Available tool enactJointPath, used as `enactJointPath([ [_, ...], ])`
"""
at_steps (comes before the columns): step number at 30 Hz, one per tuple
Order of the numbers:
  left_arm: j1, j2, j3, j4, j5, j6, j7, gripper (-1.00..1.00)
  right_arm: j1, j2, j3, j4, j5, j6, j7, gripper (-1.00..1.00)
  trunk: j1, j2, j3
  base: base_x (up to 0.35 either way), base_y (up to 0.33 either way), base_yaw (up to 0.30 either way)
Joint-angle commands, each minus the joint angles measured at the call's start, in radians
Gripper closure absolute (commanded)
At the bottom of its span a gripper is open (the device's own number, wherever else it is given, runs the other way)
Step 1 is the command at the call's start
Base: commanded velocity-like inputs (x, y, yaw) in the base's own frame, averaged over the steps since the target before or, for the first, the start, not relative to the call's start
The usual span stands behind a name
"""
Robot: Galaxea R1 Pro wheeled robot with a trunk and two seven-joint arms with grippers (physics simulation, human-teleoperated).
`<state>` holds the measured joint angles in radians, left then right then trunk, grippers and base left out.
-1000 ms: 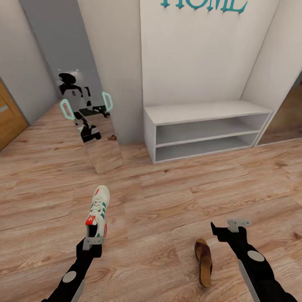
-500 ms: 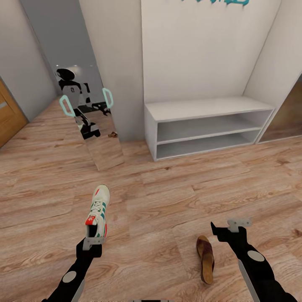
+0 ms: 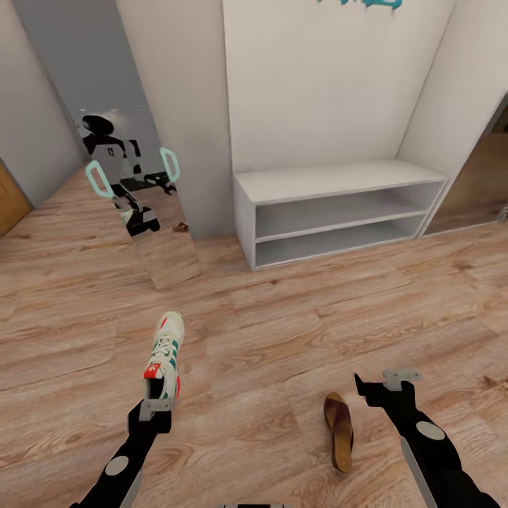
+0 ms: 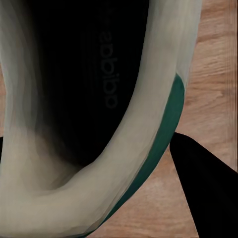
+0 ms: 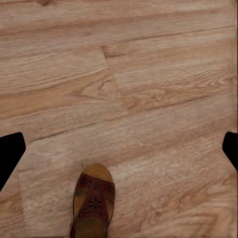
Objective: Pick up the two gym shoes and the two sandals from the corridor floor and place them onto the hallstand (shoe rack) in the corridor, making sure they are on the rack and not on the floor. Arrange them so the two gym shoes are next to each other and the two sandals are next to each other.
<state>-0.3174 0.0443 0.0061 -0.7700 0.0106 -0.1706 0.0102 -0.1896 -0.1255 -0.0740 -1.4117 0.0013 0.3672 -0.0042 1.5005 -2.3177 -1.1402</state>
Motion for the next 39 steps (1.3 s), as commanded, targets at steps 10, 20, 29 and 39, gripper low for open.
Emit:
enactJointPath([
  [10, 0.000, 0.000, 0.000, 0.000, 0.001, -0.003, -0.001, 1.00, -0.001, 0.000, 0.000, -0.001, 0.000, 0.006, 0.000, -1.00, 0.000, 0.000, -0.001, 0.000, 0.000, -0.291],
  [20, 0.000, 0.000, 0.000, 0.000, 0.001, -0.003, -0.001, 1.00, -0.001, 0.000, 0.000, -0.001, 0.000, 0.006, 0.000, -1.00, 0.000, 0.000, -0.001, 0.017, 0.000, -0.300],
  [29, 0.000, 0.000, 0.000, 0.000, 0.001, -0.003, -0.001, 1.00, -0.001, 0.000, 0.000, -0.001, 0.000, 0.006, 0.000, -1.00, 0.000, 0.000, -0.001, 0.096, 0.000, -0.289],
  [39, 0.000, 0.000, 0.000, 0.000, 0.001, -0.003, -0.001, 1.00, -0.001, 0.000, 0.000, 0.007, 0.003, 0.001, 0.001, -1.00, 0.000, 0.000, -0.001, 0.019, 0.000, -0.064],
])
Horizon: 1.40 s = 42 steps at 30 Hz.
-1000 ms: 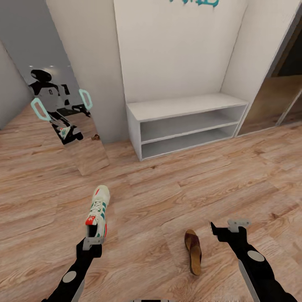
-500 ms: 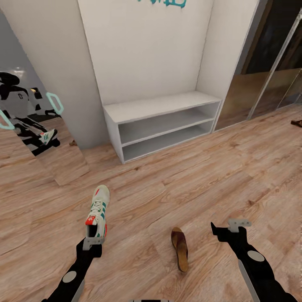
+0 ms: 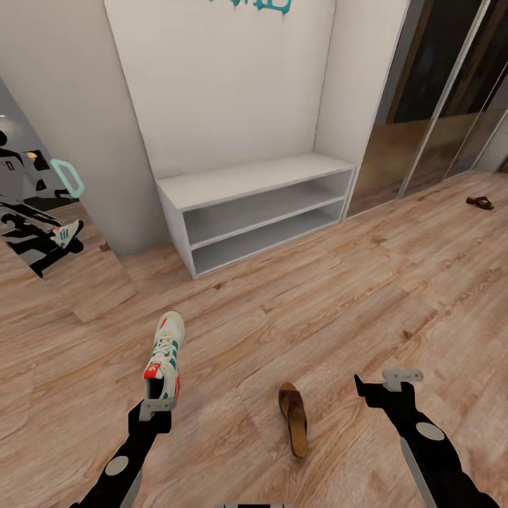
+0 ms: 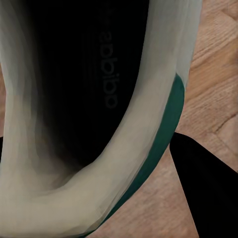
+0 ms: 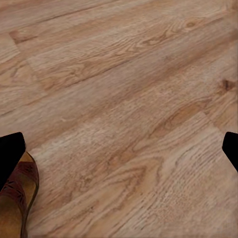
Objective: Pick up the two gym shoes and the two sandals from the corridor floor and place them onto the hallstand (shoe rack) in the corridor, making sure they are on the rack and not on the floor. Arrange them so the two gym shoes are next to each other and the two sandals are next to each other.
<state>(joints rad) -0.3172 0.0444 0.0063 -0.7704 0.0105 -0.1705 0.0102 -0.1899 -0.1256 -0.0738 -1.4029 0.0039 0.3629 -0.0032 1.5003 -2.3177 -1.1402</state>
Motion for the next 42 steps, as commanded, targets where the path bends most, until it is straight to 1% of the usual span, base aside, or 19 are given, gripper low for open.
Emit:
enactJointPath([
  [1, 0.000, 0.000, 0.000, 0.000, 0.001, -0.003, -0.001, 1.00, 0.000, 0.000, 0.000, -0.001, 0.001, 0.005, 0.000, -1.00, 0.000, 0.000, -0.001, 0.113, 0.000, -0.002],
  [2, 0.000, 0.000, 0.000, 0.000, 0.001, -0.003, -0.001, 1.00, 0.000, 0.000, 0.000, -0.001, 0.001, 0.005, -0.001, -1.00, 0.000, 0.000, -0.001, 0.119, 0.000, -0.002],
  [3, 0.001, -0.003, 0.005, 0.006, -0.005, -0.009, 0.004, 1.00, -0.002, 0.006, -0.006, -0.007, -0.001, 0.000, -0.001, -1.00, 0.000, 0.000, -0.001, 0.000, 0.000, 0.000],
  [6, -0.002, -0.002, 0.023, 0.023, -0.018, -0.017, 0.015, 1.00, -0.002, 0.022, -0.015, -0.022, 0.000, 0.000, 0.007, -1.00, 0.000, 0.000, -0.001, 0.000, 0.000, 0.000],
  [8, -0.004, -0.001, 0.035, 0.035, -0.017, -0.021, 0.024, 1.00, -0.002, 0.030, -0.016, -0.023, 0.000, 0.005, 0.009, -1.00, 0.000, 0.000, -0.001, 0.000, 0.000, 0.000],
  [12, -0.012, -0.005, 0.030, 0.057, 0.001, -0.044, 0.029, 1.00, -0.002, 0.051, -0.017, -0.014, 0.003, 0.008, 0.009, -1.00, 0.000, 0.000, -0.001, 0.000, 0.000, 0.000],
  [14, -0.024, -0.004, 0.028, 0.053, 0.002, -0.055, 0.030, 1.00, -0.002, 0.059, -0.016, -0.012, 0.003, 0.008, 0.009, -1.00, 0.000, 0.000, -0.001, 0.000, 0.000, 0.000],
  [17, -0.041, -0.001, 0.027, 0.036, 0.001, -0.067, 0.028, 1.00, -0.002, 0.065, -0.016, -0.003, 0.004, 0.008, 0.007, -1.00, 0.000, 0.000, -0.001, 0.000, 0.000, 0.000],
  [19, -0.053, 0.000, 0.026, 0.024, 0.000, -0.063, 0.027, 1.00, -0.002, 0.070, -0.015, 0.008, 0.003, 0.007, 0.006, -1.00, 0.000, 0.000, -0.001, 0.000, 0.000, 0.000],
  [24, -0.081, -0.004, 0.025, 0.000, -0.005, -0.043, 0.011, 1.00, -0.002, 0.098, -0.015, 0.036, 0.004, 0.007, 0.001, -1.00, 0.000, 0.000, -0.001, 0.000, 0.000, 0.000],
  [28, -0.104, -0.008, 0.024, -0.008, -0.005, -0.021, -0.004, 1.00, -0.002, 0.121, -0.016, 0.058, 0.005, 0.003, -0.020, -1.00, 0.000, 0.000, -0.001, 0.000, 0.000, 0.000],
  [33, -0.132, -0.010, 0.023, -0.011, -0.005, 0.007, -0.023, 1.00, -0.003, 0.149, 0.011, 0.086, 0.005, -0.026, -0.048, -1.00, 0.000, 0.000, -0.001, 0.000, 0.000, 0.000],
  [36, -0.149, -0.018, 0.023, -0.013, -0.005, 0.024, -0.034, 1.00, -0.003, 0.166, 0.028, 0.103, 0.005, -0.043, -0.065, -1.00, 0.000, 0.000, -0.001, 0.000, 0.000, 0.000],
  [37, -0.486, -0.020, 0.023, -0.013, -0.005, 0.411, -0.648, 1.00, -0.003, 0.272, 0.083, 0.253, 0.005, -0.083, -0.251, -1.00, 0.000, 0.000, -0.001, 0.000, 0.000, 0.000],
  [38, -0.494, -0.021, 0.023, -0.013, -0.005, 0.425, -0.662, 1.00, -0.003, 0.272, 0.091, 0.260, 0.004, -0.087, -0.258, -1.00, 0.000, 0.000, -0.001, 0.000, 0.000, 0.000],
  [39, -0.510, -0.022, 0.023, -0.013, -0.005, 0.450, -0.689, 1.00, -0.003, 0.273, 0.102, 0.273, 0.004, -0.096, -0.267, -1.00, 0.000, 0.000, -0.001, 0.000, 0.000, 0.000],
  [41, -0.530, -0.023, 0.023, -0.013, -0.005, 0.482, -0.725, 1.00, -0.003, 0.274, 0.113, 0.289, 0.003, -0.118, -0.276, -1.00, 0.000, 0.000, -0.001, 0.000, 0.000, 0.000],
  [42, -0.561, -0.027, 0.023, -0.014, -0.005, 0.535, -0.781, 1.00, -0.003, 0.274, 0.122, 0.320, 0.002, -0.172, -0.284, -1.00, 0.000, 0.000, -0.001, 0.000, 0.000, 0.000],
])
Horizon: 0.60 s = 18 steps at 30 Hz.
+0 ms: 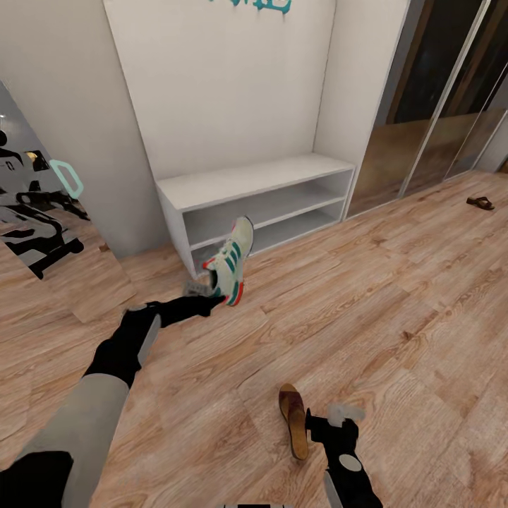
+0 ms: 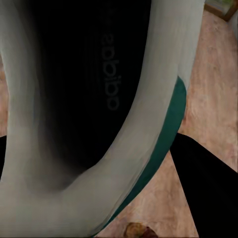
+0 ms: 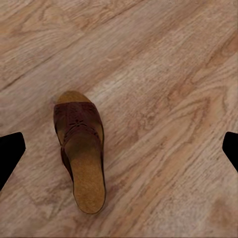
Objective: Pick up the two gym shoes and the two sandals from the corridor floor and place them onto the hallstand (shoe rack) in the corridor, making sure they are on the rack and not on the floor. Arrange them so the two gym shoes are next to each other and the two sandals are next to each other.
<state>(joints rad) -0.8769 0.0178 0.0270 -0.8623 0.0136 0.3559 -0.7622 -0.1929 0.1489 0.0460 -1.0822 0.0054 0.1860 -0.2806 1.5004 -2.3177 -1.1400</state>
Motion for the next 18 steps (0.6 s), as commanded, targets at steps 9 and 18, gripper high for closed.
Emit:
enactJointPath([
  [9, -0.019, -0.013, -0.006, 0.077, -0.005, 0.050, -0.071, 1.00, 0.000, 0.012, 0.016, 0.017, -0.001, -0.025, -0.008, -1.00, 0.000, 0.000, -0.001, 0.000, 0.000, 0.000],
  [18, -0.012, -0.043, -0.089, -0.031, 0.000, 0.171, -0.084, 1.00, 0.000, 0.017, 0.019, 0.018, -0.002, -0.025, -0.008, -1.00, 0.000, 0.000, -0.001, 0.000, 0.000, 0.000],
])
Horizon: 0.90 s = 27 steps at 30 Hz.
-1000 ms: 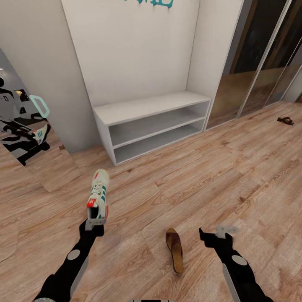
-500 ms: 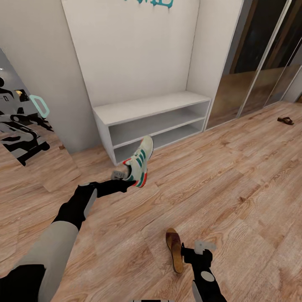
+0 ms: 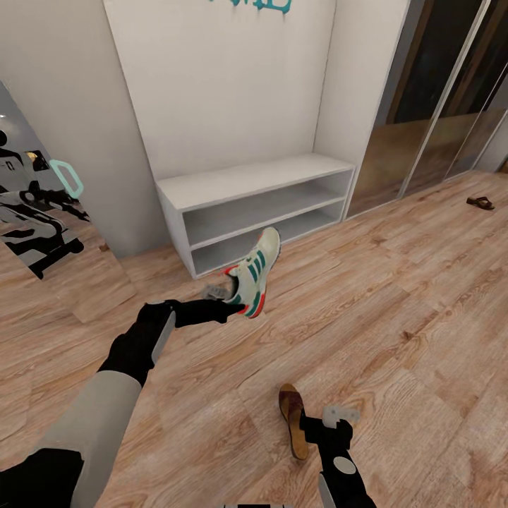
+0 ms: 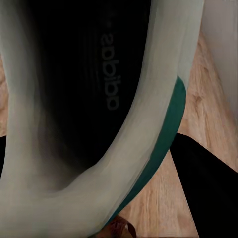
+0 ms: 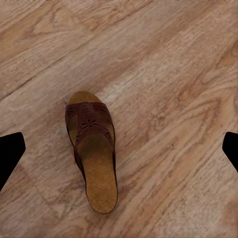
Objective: Pick up the two gym shoes and the two sandals from the corridor floor and place them onto the hallstand (shoe rack) in the corridor, making sure they are on the rack and not on the floor. Arrange them so the two gym shoes are next to each other and the two sandals are next to each other.
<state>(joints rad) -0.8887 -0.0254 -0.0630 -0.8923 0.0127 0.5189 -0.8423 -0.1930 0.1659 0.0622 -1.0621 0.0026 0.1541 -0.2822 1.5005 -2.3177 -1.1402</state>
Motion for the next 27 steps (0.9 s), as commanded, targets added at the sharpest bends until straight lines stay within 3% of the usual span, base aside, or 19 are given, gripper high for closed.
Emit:
enactJointPath([
  [1, 0.001, 0.000, -0.001, -0.010, 0.001, 0.010, -0.004, 1.00, 0.000, 0.000, 0.002, -0.002, 0.000, 0.007, -0.006, -1.00, 0.000, 0.000, -0.001, 0.000, 0.000, 0.000],
  [9, 0.008, 0.002, -0.009, -0.121, -0.003, 0.020, -0.003, 1.00, 0.000, -0.001, -0.003, -0.006, -0.006, 0.006, -0.006, -1.00, 0.000, 0.000, -0.001, 0.000, 0.000, 0.005],
  [15, 0.008, 0.002, -0.010, -0.131, 0.000, 0.022, -0.008, 1.00, 0.000, -0.001, -0.004, -0.009, -0.006, 0.006, -0.006, -1.00, 0.000, 0.000, -0.005, 0.000, 0.000, 0.110],
  [27, 0.008, 0.001, -0.011, -0.132, 0.001, 0.023, -0.021, 1.00, 0.000, -0.002, -0.005, -0.009, -0.004, 0.005, -0.006, -1.00, 0.046, -0.084, -0.046, 0.000, 0.000, 0.023],
])
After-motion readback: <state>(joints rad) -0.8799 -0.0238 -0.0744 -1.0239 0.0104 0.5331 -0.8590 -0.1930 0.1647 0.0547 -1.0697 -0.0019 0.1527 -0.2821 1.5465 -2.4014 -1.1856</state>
